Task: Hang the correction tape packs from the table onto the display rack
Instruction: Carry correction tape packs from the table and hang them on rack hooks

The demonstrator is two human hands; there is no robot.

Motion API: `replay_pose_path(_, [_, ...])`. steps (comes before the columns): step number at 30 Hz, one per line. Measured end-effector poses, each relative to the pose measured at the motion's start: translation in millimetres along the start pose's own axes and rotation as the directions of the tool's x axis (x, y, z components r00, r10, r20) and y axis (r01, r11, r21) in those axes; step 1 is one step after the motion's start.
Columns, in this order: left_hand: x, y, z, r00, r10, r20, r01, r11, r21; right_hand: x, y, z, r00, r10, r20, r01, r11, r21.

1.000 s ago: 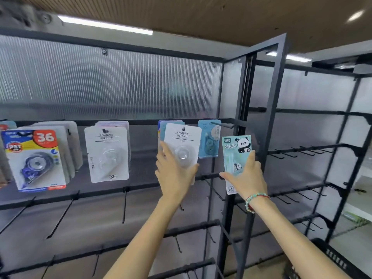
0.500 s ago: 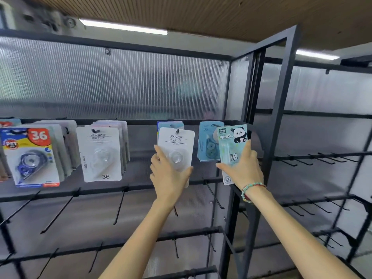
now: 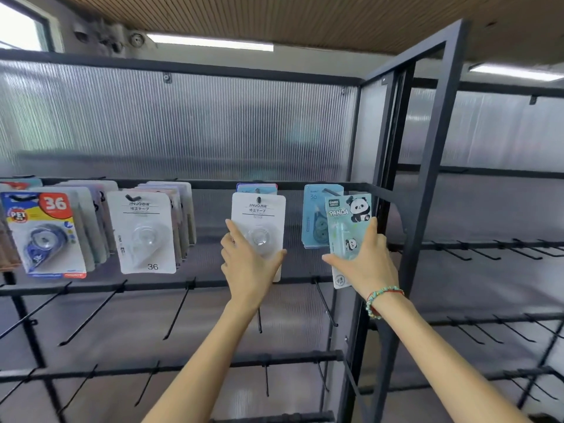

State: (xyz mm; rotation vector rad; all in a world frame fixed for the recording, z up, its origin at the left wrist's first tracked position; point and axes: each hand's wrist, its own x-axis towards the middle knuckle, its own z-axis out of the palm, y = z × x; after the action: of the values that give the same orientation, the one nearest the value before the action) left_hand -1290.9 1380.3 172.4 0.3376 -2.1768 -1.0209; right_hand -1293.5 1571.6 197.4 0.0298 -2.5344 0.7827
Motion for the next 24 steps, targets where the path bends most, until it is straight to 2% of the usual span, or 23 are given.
replay_pose_path(5, [7.0, -0.1, 10.5, 1.0, -0.02, -0.015, 0.02, 1.0, -0.015, 13.5, 1.9, 5.8, 1.0, -0.01, 0.009, 0.01, 1.0, -0.03])
replay_pose_path(11, [20.4, 0.8, 28.5, 0.999, -0.04, -0.022, 0.039, 0.998, -0.048, 40.5, -4.1, 27.2, 1.0, 0.019, 0.017, -0.019, 0.999, 0.039])
replay_pose_path(24, [61.7, -10.1, 51.4, 0.999, -0.039, -0.012, 0.039, 0.999, 0.01, 98.2, -13.6, 79.6, 0.992, 0.128, -0.013, -0.128, 0.99, -0.055])
